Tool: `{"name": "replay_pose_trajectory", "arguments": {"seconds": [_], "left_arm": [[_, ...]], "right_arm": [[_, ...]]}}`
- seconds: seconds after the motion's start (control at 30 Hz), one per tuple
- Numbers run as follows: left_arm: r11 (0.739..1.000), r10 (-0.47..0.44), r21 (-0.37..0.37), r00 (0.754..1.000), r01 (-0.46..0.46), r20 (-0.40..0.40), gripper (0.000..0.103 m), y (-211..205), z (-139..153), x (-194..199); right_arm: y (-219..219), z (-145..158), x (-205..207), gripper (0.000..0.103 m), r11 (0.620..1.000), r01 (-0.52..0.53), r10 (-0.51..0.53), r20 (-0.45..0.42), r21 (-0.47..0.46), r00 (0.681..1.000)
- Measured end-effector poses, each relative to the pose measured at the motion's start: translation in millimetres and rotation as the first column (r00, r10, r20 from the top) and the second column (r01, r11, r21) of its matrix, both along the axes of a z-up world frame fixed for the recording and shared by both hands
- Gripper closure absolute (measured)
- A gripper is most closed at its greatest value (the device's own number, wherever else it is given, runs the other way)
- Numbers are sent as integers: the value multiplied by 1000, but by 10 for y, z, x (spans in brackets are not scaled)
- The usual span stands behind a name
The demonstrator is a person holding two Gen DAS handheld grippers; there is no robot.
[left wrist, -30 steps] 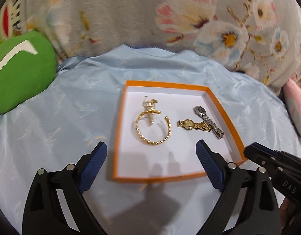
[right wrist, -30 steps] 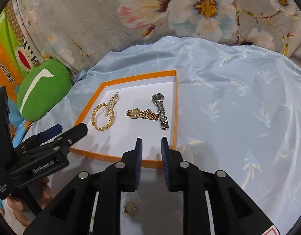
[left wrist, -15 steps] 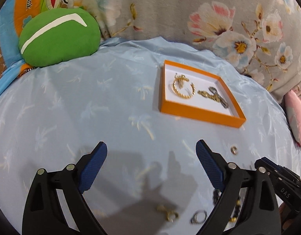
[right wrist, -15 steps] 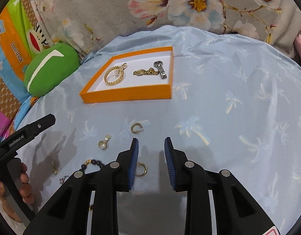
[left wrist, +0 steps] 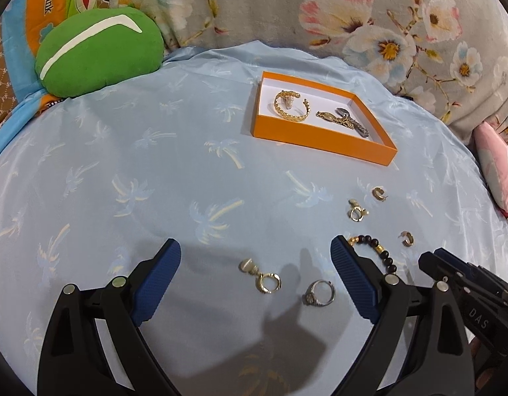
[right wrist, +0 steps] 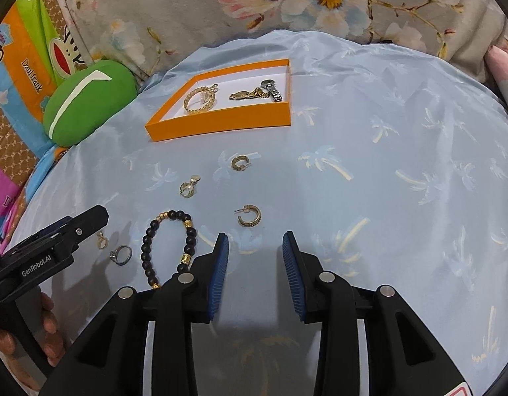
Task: Organize jewelry
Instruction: 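Withdraw both tools from the box toward the remaining jewelry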
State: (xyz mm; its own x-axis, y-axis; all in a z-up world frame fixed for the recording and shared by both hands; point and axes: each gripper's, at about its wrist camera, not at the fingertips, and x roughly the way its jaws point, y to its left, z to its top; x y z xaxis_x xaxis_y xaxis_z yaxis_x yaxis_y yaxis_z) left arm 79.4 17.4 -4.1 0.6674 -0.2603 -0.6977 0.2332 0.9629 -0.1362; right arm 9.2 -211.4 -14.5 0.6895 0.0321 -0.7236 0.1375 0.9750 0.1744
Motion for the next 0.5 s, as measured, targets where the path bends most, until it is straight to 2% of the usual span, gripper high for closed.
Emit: {"name": "replay_pose_trajectory", "arguments": {"seconds": [0.5], "left_arm": [[1000, -28, -10, 998, 28, -47, 13, 63, -62, -153]], "right_arm": [[71, -50, 319, 69, 999, -9, 7, -48, -37, 999]]}}
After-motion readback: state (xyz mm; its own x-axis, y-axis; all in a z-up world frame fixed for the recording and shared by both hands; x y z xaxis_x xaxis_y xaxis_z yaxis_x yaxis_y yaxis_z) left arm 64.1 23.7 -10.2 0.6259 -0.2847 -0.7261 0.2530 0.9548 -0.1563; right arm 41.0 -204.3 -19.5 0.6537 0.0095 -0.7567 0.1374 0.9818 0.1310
